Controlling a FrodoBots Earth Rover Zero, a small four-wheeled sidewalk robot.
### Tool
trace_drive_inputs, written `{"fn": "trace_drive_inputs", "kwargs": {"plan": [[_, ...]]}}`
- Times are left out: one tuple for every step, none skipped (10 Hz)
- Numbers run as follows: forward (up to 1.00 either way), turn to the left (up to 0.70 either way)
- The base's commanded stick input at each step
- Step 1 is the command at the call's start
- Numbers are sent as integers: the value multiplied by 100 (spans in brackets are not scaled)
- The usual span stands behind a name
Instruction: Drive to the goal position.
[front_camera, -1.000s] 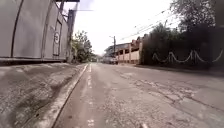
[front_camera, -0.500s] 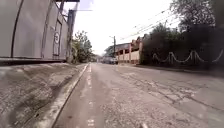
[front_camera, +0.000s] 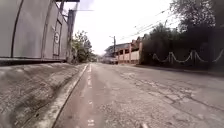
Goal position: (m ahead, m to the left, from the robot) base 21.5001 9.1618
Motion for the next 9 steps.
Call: {"fn": "trace_drive_inputs", "kwargs": {"plan": [[6,0],[6,0],[6,0],[6,0],[6,0],[6,0],[6,0],[6,0],[6,0]]}}
